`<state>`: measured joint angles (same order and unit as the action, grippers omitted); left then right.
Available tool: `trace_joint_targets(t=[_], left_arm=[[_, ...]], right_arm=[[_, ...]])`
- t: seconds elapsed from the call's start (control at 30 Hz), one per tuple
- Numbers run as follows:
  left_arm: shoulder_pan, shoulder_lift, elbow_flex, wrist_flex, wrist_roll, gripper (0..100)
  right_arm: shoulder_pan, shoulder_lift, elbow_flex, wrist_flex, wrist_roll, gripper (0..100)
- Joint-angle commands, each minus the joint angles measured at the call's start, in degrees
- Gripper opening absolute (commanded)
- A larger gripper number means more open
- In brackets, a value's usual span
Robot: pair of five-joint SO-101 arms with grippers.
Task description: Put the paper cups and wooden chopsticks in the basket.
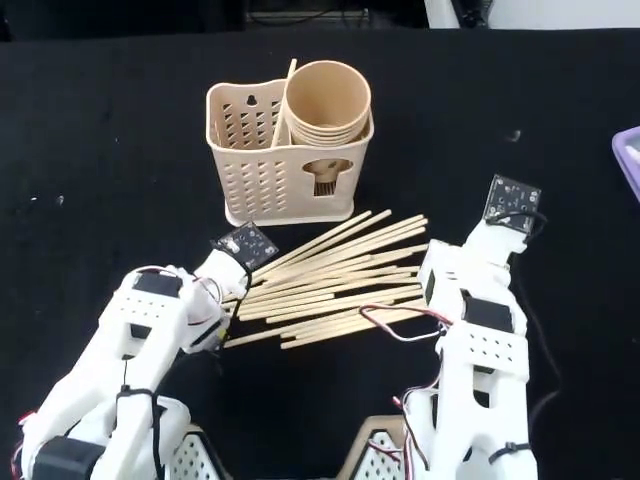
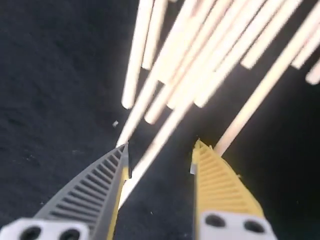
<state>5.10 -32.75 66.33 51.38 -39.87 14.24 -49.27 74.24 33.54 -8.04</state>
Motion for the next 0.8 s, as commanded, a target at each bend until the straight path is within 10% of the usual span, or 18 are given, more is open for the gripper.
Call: trace_joint_targets(t=[0.0,0.77], left_arm=[[0.2,0.1,-0.2,1.9,-3.6,21],[0.3,-0.6,1.2,4.1,-4.2,3]], right_arm=[[-0.4,-1.0,-0.2,-1.4,-0.2,2.9],[-0.2,-1.0,0.3,-2.1,-0.2,2.9]])
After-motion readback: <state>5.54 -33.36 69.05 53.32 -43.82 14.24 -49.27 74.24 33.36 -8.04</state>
